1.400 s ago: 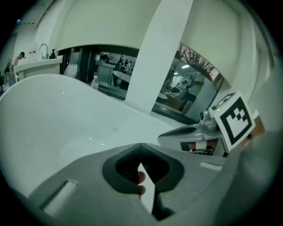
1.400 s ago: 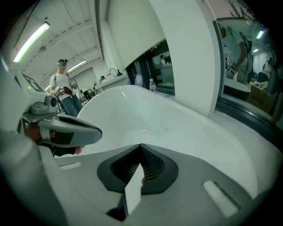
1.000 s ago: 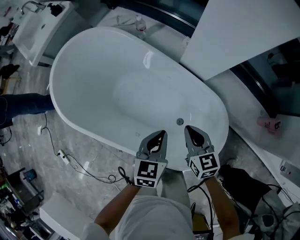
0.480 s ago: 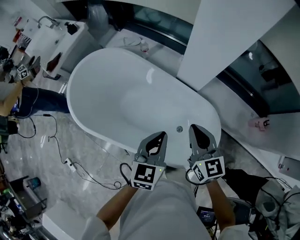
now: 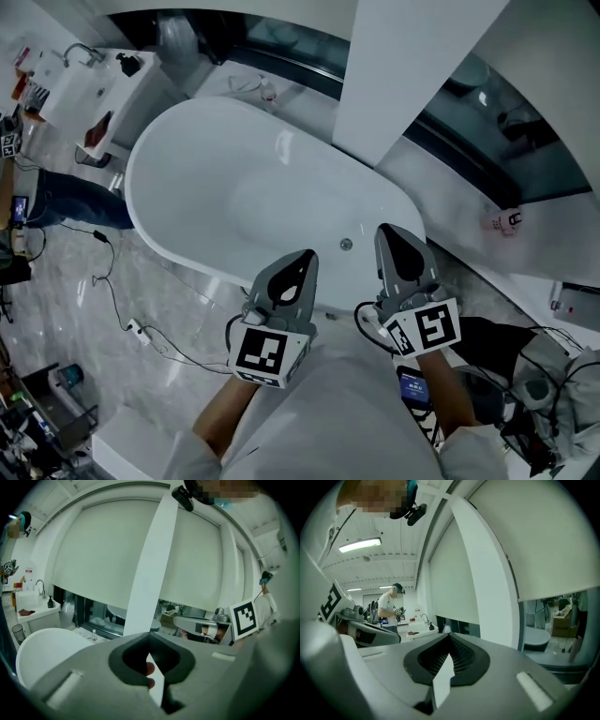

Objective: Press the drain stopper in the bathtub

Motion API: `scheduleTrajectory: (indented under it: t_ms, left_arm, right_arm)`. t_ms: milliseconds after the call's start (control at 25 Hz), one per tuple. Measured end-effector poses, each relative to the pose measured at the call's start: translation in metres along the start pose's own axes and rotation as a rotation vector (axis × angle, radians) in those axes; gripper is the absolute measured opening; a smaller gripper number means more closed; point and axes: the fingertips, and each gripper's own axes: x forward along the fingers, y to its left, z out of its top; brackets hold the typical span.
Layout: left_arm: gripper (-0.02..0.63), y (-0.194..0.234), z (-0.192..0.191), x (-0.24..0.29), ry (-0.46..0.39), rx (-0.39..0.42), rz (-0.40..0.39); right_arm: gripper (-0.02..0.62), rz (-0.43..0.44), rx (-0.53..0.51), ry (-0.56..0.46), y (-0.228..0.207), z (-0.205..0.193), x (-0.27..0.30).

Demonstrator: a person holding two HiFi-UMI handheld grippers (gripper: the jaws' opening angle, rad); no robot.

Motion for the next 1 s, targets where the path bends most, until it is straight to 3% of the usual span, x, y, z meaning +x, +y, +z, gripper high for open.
scheduleTrajectory:
  t_ms: [360,680,840,1000]
  left_arm:
    - [-0.002,-0.031,0.011,-0.029,-0.072,0.023,0.005]
    - [-0.002,-0.048,-0.002,-0.05,-0.092,0.023,-0.002]
    - [-0.002,-0.067,-0.012,-0.044,-0.066,0.061,-0.034]
    - [-0.002,-0.079,-0.027,-0.044,-0.032,0.036,-0.055]
  right_arm:
    - [-0.005,-0.018,0.019,-0.024,0.018,0.019,-0.031]
    - [-0.005,-0.2,-0.054,-0.054,0.051,0.015,-0.076]
    - [-0.005,-0.183,-0.032,-0.028,0.059,-0.001,-0.092]
    - [-0.006,-0.142,-0.034,-0.006,0.068,-0.009,-0.102]
